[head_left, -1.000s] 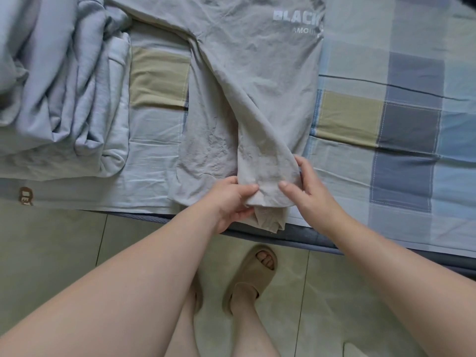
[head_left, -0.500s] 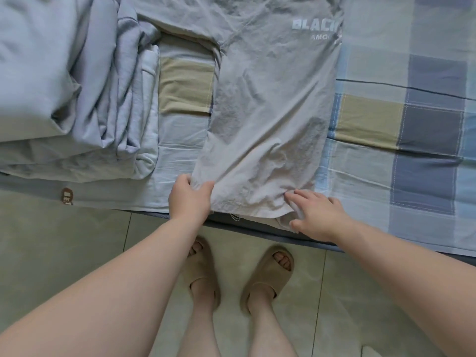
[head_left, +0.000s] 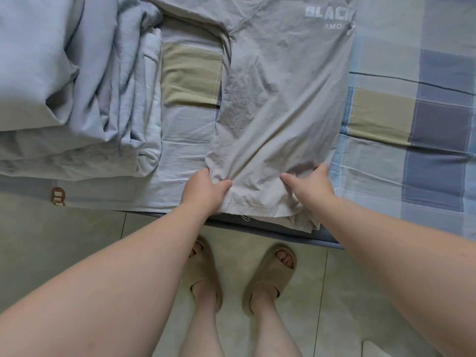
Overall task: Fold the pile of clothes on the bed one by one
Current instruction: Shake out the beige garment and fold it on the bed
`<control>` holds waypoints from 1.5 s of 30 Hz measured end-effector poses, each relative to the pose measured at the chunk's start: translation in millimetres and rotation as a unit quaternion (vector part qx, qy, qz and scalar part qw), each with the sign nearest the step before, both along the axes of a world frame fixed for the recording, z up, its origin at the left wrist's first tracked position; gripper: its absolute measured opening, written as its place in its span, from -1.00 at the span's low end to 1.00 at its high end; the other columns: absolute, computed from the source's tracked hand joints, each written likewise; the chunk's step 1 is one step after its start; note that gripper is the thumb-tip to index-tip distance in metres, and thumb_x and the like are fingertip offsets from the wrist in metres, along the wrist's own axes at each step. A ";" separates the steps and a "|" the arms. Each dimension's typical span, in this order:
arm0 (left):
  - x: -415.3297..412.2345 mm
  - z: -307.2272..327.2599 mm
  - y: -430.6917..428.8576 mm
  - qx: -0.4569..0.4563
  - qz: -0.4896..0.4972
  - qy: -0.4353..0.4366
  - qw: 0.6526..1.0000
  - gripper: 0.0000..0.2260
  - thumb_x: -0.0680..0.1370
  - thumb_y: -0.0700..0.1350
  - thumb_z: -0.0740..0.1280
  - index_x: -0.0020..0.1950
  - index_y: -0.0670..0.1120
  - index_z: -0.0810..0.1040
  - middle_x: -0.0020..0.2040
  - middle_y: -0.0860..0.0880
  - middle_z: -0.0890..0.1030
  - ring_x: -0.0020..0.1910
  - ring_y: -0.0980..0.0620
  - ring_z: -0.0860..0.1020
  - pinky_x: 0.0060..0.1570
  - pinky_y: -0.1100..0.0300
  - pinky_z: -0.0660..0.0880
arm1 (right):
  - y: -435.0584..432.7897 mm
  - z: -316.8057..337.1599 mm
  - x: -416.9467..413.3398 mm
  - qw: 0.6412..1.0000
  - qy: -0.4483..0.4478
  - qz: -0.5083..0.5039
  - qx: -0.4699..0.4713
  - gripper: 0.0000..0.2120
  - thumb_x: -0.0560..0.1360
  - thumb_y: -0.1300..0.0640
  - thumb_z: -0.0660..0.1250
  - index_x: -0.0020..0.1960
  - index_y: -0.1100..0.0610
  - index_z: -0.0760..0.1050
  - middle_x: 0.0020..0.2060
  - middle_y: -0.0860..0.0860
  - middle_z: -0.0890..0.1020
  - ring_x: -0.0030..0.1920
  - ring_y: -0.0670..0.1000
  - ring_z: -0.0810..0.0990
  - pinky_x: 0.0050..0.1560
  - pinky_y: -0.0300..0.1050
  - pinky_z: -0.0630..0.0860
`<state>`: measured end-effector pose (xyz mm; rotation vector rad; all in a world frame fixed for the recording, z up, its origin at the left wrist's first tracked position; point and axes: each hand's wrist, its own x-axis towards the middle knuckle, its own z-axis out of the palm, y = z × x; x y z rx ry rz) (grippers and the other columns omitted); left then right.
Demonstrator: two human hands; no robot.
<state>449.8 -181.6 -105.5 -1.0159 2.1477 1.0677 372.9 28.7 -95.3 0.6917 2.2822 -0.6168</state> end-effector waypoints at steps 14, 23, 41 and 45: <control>23.4 31.4 -12.2 -0.280 -0.242 0.057 0.927 -0.53 0.50 0.23 0.36 0.23 -0.06 0.42 0.23 -0.12 0.51 0.23 -0.18 0.43 0.13 -0.05 0.38 | 39.0 28.3 16.2 0.995 0.074 0.065 0.035 -0.92 0.57 0.16 0.26 0.04 0.12 0.49 -0.07 0.02 0.57 -0.03 0.08 0.51 -0.11 -0.07 0.36; -152.2 4.6 -22.4 -0.229 -0.412 0.219 0.855 -0.46 0.64 0.11 0.18 0.61 0.06 0.18 0.67 -0.04 -0.04 0.64 -0.10 -0.09 0.56 -0.10 -0.08 | -47.3 0.9 -123.3 0.908 0.252 0.333 0.018 -0.44 0.62 -0.03 0.21 0.59 -0.03 0.20 0.60 0.05 0.18 0.59 0.14 0.09 0.52 0.10 0.08; -67.2 -44.6 -11.8 -0.177 -0.437 0.141 0.870 -0.30 0.60 0.36 -0.04 0.65 0.12 -0.16 0.66 0.01 -0.22 0.62 -0.02 -0.24 0.52 -0.11 -0.32 | -16.0 -56.6 -47.0 0.898 0.142 0.414 0.035 -0.30 0.62 -0.28 0.01 0.65 -0.09 -0.17 0.64 0.01 -0.20 0.63 0.06 -0.22 0.57 0.09 -0.26; 10.0 -35.2 -6.8 -0.159 -0.468 0.104 0.863 -0.26 0.58 0.37 -0.03 0.64 0.11 -0.25 0.64 0.03 -0.30 0.61 0.01 -0.30 0.51 -0.09 -0.35 | -7.9 -46.5 38.6 0.908 0.103 0.405 0.040 -0.29 0.61 -0.29 -0.05 0.64 -0.08 -0.21 0.63 0.01 -0.23 0.62 0.06 -0.25 0.59 0.12 -0.25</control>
